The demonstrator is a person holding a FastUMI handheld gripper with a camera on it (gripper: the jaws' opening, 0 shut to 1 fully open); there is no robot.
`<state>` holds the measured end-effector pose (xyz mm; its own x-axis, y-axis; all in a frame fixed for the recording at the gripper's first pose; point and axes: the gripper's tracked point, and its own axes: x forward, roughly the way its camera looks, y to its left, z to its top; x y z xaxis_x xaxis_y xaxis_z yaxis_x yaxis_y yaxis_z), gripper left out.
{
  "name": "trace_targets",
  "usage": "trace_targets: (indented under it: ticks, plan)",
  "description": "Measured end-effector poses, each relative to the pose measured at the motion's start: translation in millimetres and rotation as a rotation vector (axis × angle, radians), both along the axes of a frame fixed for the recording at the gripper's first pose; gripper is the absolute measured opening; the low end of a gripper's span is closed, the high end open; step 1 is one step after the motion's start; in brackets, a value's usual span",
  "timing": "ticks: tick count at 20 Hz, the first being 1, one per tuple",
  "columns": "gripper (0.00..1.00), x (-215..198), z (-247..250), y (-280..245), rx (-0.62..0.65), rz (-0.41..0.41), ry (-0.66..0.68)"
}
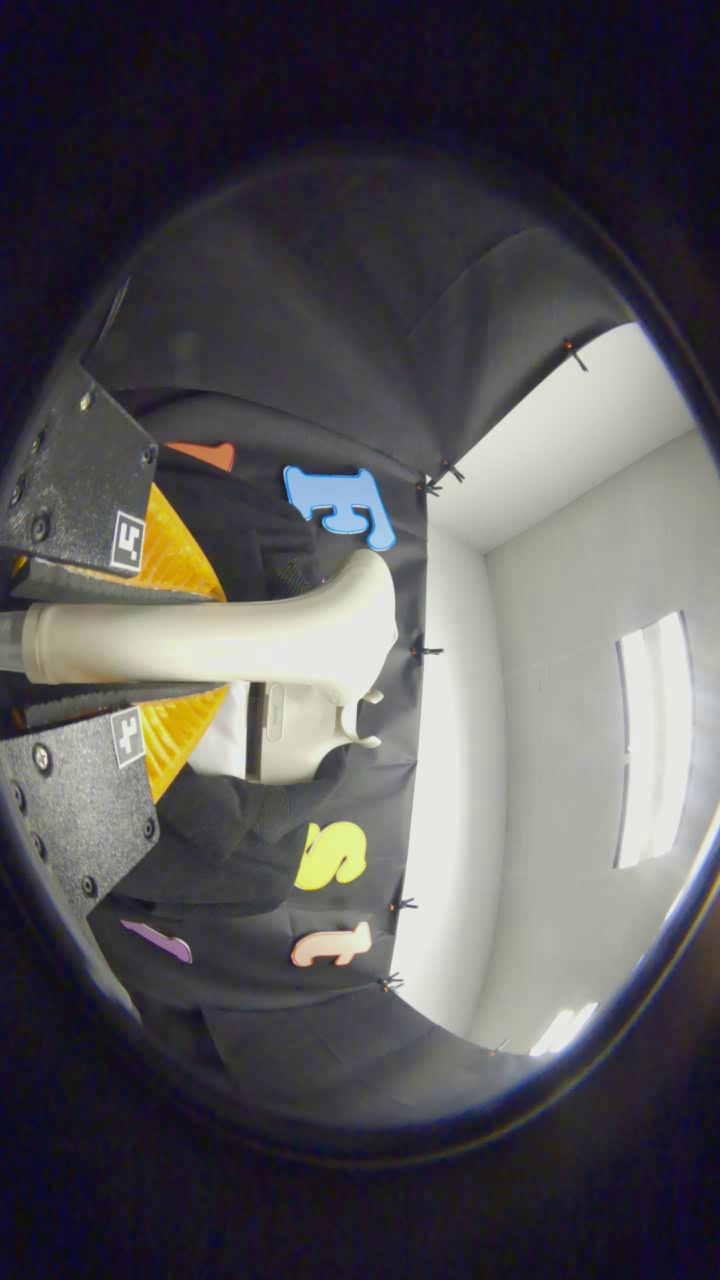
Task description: Iron the clothes twice with a garment steamer, once on the left side and once on the right side.
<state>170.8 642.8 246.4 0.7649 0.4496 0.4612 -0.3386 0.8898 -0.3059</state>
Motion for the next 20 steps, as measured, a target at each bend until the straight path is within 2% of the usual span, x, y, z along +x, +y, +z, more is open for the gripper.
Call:
trace_targets:
  ticks: [10, 20]
  plan:
    - [0.36, -0.2, -43.4, 7.6, -0.098, -0.086, -0.019]
    - [0.36, -3.6, -96.9, -18.6, -0.139, -0.118, 0.076]
